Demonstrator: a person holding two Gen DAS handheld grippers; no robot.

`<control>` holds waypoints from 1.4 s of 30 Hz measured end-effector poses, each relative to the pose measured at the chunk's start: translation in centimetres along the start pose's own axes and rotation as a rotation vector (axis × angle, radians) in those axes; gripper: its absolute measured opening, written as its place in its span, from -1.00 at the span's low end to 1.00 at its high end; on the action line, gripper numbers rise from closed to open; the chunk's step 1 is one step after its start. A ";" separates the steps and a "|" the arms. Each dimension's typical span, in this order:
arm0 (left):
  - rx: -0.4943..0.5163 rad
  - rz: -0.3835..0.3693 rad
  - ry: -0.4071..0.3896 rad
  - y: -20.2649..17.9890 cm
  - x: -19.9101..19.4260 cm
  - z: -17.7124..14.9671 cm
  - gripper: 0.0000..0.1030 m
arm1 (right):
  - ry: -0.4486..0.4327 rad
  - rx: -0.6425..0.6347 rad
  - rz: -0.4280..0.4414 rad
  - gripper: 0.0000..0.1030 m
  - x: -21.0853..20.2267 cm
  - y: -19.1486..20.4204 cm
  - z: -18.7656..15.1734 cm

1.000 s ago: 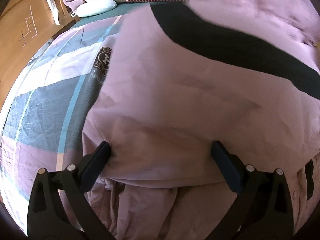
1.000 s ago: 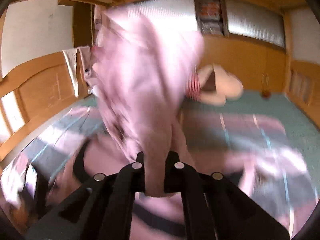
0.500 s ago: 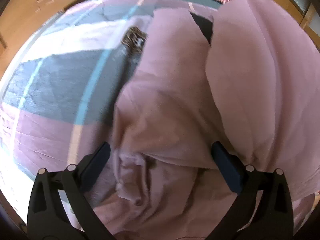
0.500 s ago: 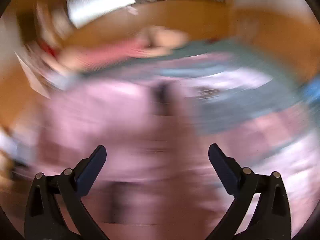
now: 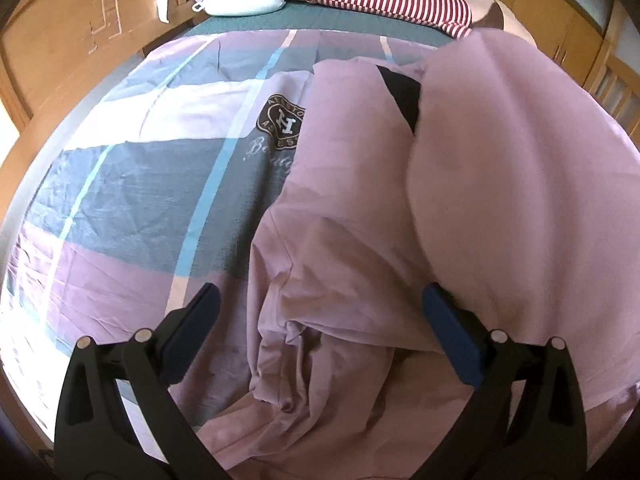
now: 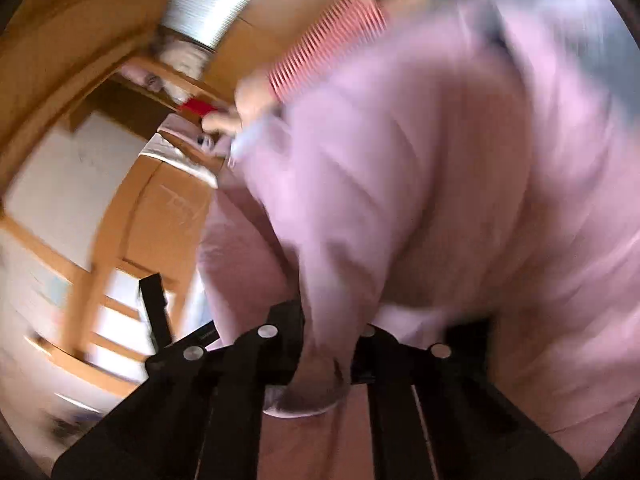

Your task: Fold large clothes

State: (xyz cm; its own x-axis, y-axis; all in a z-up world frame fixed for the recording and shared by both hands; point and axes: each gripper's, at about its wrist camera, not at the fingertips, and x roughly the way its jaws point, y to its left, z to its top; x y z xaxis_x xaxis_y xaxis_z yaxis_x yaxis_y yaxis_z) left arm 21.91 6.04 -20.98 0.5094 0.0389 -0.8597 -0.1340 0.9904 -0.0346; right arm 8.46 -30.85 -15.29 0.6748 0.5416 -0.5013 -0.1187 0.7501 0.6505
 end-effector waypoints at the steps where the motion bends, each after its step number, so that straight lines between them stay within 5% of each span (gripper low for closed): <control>1: -0.017 -0.004 -0.016 0.1 -0.5 0.0 0.96 | -0.065 -0.108 -0.100 -0.85 -1.7 1.0 0.7; 3: -0.058 -0.026 -0.070 0.8 -1.8 -0.1 0.96 | -0.108 -0.204 -0.270 -0.85 -3.3 1.4 1.4; 7: -0.091 -0.142 -0.148 0.8 -3.3 0.1 0.96 | 0.122 -0.208 -0.539 -0.74 -0.1 -2.3 -0.3; 12: 0.021 -0.239 -0.153 -3.0 -2.8 -0.4 0.96 | 0.308 -0.361 -0.637 -0.45 3.1 -1.7 -3.6; 14: 0.094 -0.277 -0.136 -5.2 -2.3 -1.0 0.96 | 0.321 -0.358 -0.613 -0.34 2.8 -1.7 -3.6; 18: 0.249 -0.234 -0.055 -8.6 -0.3 -2.7 0.96 | 0.299 -0.292 -0.559 0.36 0.6 -2.5 -1.9; 20: 0.300 -0.205 -0.039 -9.7 0.7 -3.4 0.96 | 0.206 -0.288 -0.631 0.65 -1.5 -2.7 -0.2; 22: 0.309 -0.202 -0.042 -9.9 1.0 -3.4 0.96 | 0.117 -0.255 -0.619 0.65 -3.2 -2.8 0.8; 23: 0.308 -0.205 -0.038 -9.9 1.1 -3.4 0.96 | 0.005 -0.230 -0.601 0.57 -4.8 -2.5 1.4; 24: 0.308 -0.201 -0.034 -9.9 1.2 -3.4 0.96 | -0.068 -0.242 -0.573 0.28 -5.6 -1.7 1.4; 25: 0.310 -0.198 -0.026 -9.9 1.5 -3.5 0.96 | -0.130 -0.291 -0.505 0.20 -6.0 -0.3 1.3; 27: 0.311 -0.196 -0.018 -10.0 2.1 -3.7 0.96 | -0.165 -0.381 -0.434 0.15 -5.6 1.9 0.5; 34: 0.322 -0.191 0.000 -9.5 2.1 -3.6 0.96 | 0.122 -0.430 -0.433 0.29 2.1 2.4 -2.5; 36: 0.318 -0.193 0.006 -9.3 2.0 -3.8 0.96 | 0.130 -0.438 -0.426 0.28 2.5 2.4 -3.0; 39: 0.309 -0.196 0.016 -8.9 2.0 -3.8 0.96 | 0.164 -0.391 -0.328 -0.17 2.1 2.9 -3.0; 41: 0.303 -0.202 0.019 -8.6 2.1 -3.6 0.96 | 0.146 -0.365 -0.263 -0.16 1.2 3.0 -2.9; 42: 0.301 -0.204 0.020 -8.5 2.1 -3.6 0.96 | 0.132 -0.370 -0.224 -0.01 0.5 3.4 -2.7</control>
State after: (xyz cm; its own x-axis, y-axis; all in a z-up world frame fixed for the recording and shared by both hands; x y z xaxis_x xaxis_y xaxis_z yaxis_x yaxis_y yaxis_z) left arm 21.11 -2.81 -24.34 0.4825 -0.1632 -0.8606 0.2263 0.9724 -0.0576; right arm 6.41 -26.96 -14.91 0.6178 0.3760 -0.6906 -0.2490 0.9266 0.2816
